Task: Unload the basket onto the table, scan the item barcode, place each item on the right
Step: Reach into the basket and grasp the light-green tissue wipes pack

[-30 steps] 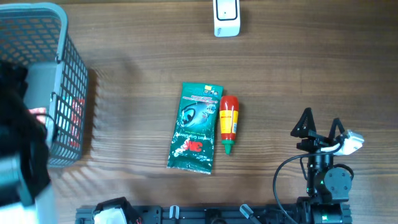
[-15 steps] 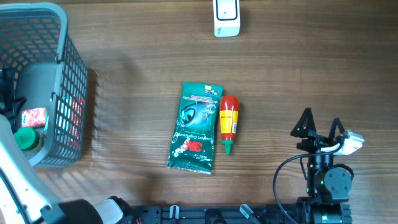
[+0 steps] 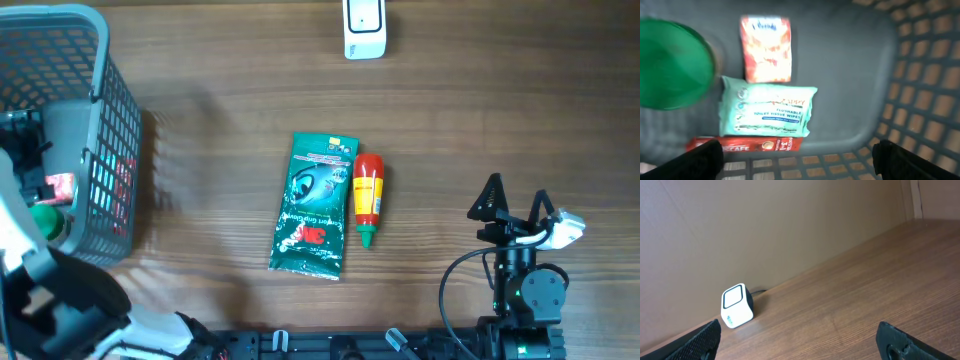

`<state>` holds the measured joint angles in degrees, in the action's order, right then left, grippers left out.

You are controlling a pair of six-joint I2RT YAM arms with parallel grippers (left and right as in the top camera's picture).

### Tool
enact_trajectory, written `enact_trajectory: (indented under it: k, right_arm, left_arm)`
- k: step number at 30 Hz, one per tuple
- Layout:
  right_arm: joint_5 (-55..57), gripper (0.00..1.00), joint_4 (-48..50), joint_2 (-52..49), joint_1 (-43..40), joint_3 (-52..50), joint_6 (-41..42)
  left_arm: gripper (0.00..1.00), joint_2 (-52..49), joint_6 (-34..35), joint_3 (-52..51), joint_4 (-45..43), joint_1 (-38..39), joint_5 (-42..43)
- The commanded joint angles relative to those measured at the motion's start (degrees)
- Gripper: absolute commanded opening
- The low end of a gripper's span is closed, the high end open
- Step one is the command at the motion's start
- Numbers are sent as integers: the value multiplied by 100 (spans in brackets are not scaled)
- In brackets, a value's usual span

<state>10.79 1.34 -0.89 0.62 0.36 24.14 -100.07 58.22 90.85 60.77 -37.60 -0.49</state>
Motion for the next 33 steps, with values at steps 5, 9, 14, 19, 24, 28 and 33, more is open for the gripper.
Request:
enact_trajectory:
  k: [5, 9, 14, 19, 24, 28, 33]
  right_arm:
    - [83, 100, 11, 35, 22, -7, 0]
    - [83, 100, 11, 35, 22, -7, 0]
    - [83, 100, 11, 35, 22, -4, 2]
    - [83, 100, 11, 35, 22, -7, 0]
    - [83, 100, 11, 35, 22, -4, 0]
    - [83, 100, 11, 35, 22, -7, 2]
    - [83, 100, 11, 35, 22, -7, 2]
  left_arm:
    - [100, -839, 396, 2, -656, 634, 297]
    - [100, -984, 402, 2, -809, 750, -103]
    - [99, -1340, 398, 2, -870, 750, -173]
    - [100, -1685, 396, 2, -894, 750, -210]
    - [99, -1899, 372, 2, -850, 743, -501]
    - [59, -1998, 350, 2, -793, 743, -501]
    - [81, -2251, 201, -96, -404, 750, -557]
